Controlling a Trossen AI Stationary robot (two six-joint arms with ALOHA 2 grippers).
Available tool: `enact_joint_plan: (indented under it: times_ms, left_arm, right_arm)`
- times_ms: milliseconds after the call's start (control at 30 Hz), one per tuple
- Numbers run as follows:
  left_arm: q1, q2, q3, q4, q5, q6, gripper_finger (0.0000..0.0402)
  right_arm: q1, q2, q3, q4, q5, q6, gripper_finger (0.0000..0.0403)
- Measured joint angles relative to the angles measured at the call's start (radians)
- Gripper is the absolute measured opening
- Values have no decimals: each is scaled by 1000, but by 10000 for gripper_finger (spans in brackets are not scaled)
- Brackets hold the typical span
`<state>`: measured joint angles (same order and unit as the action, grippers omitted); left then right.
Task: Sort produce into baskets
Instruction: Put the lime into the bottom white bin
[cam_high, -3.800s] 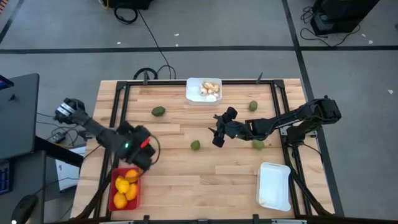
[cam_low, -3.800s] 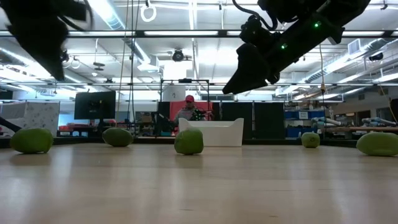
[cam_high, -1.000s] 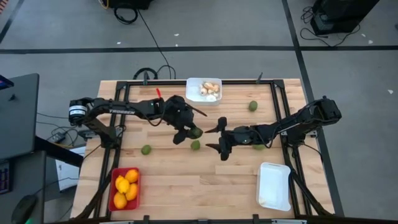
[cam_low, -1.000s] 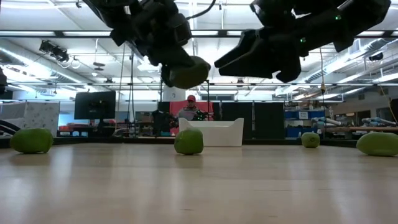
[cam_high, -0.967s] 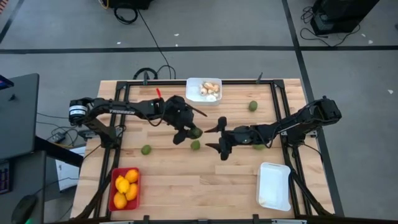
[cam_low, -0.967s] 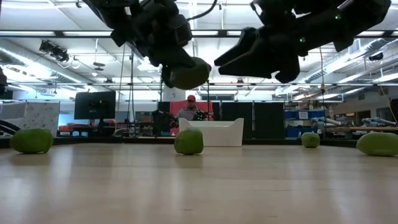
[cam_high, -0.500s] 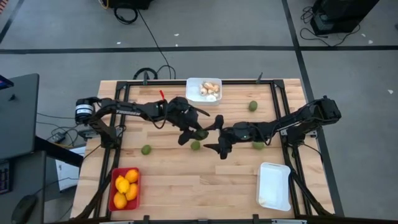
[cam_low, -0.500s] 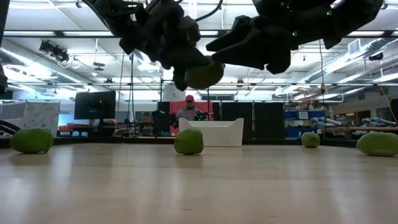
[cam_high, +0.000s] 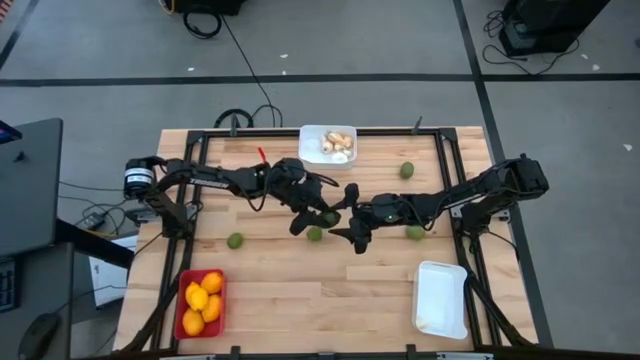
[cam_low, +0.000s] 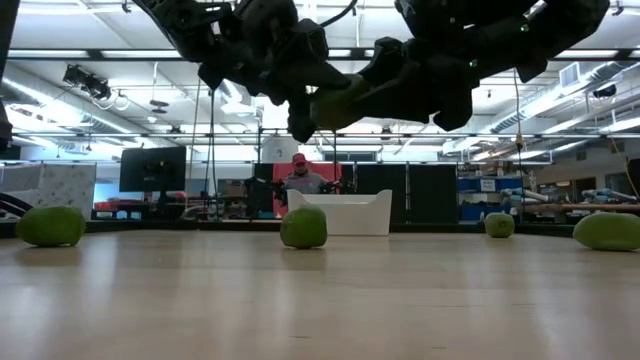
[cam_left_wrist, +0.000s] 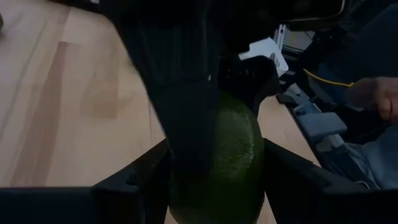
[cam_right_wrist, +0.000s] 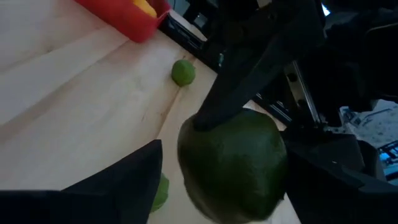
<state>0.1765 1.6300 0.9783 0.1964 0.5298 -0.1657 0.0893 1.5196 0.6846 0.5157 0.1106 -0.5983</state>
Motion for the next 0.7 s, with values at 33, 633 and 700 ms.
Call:
enact_joint_plan:
  times_ms: [33,633,700]
  left_arm:
    - [-2,1,0,4,-2,0,219]
    - [-15,3,-2,13,-126,40,257]
    - [-11,-2,4,39,-179,67,268]
  right_arm:
    - [-2,0,0,-2,0,0,304]
    - [-9,-10,3,-122,-38,395,202]
    - [-6,-17,17,-271,-52,514,204]
